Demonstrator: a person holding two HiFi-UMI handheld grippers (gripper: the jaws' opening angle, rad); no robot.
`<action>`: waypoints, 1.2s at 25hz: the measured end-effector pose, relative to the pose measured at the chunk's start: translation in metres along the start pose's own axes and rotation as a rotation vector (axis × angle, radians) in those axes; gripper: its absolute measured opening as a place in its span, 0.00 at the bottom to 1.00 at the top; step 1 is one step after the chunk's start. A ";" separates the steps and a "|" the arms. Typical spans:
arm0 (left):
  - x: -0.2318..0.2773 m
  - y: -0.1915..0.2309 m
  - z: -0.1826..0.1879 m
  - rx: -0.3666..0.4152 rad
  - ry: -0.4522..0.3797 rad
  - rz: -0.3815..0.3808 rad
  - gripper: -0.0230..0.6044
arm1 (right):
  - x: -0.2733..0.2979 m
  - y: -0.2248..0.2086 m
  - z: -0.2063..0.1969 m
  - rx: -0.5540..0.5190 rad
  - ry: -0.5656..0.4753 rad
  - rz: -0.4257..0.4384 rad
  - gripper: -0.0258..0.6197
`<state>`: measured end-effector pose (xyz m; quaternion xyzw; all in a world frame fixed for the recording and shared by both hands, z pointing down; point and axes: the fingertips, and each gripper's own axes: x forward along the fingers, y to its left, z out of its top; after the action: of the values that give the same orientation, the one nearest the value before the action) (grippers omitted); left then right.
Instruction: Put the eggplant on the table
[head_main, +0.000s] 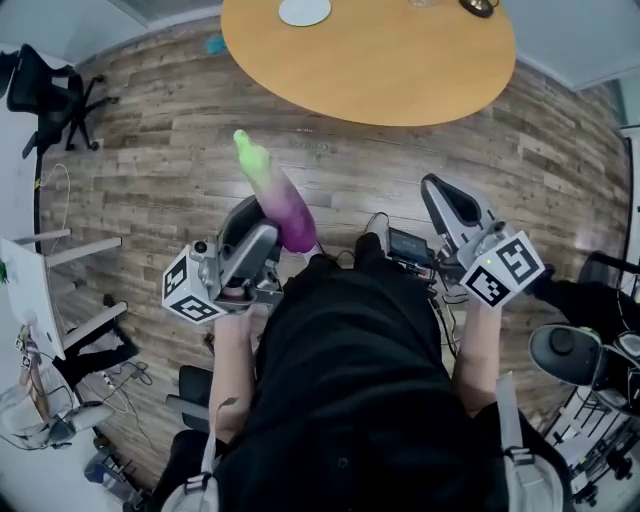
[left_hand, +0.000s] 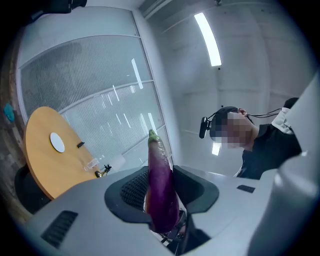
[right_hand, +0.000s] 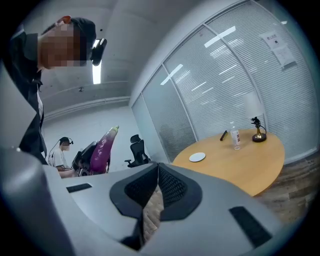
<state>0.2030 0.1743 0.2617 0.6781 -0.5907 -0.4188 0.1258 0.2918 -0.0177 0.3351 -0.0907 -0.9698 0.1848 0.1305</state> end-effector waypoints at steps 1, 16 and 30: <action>-0.009 0.000 0.007 0.005 -0.006 0.007 0.29 | 0.007 0.009 -0.001 -0.002 0.008 0.006 0.07; -0.146 0.013 0.080 0.058 -0.069 0.142 0.29 | 0.111 0.108 -0.029 -0.030 0.087 0.071 0.07; -0.139 0.091 0.142 0.048 -0.122 0.169 0.29 | 0.204 0.075 -0.012 -0.047 0.129 0.072 0.07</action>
<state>0.0447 0.3217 0.2934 0.6018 -0.6623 -0.4330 0.1085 0.1110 0.1009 0.3621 -0.1404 -0.9595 0.1605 0.1840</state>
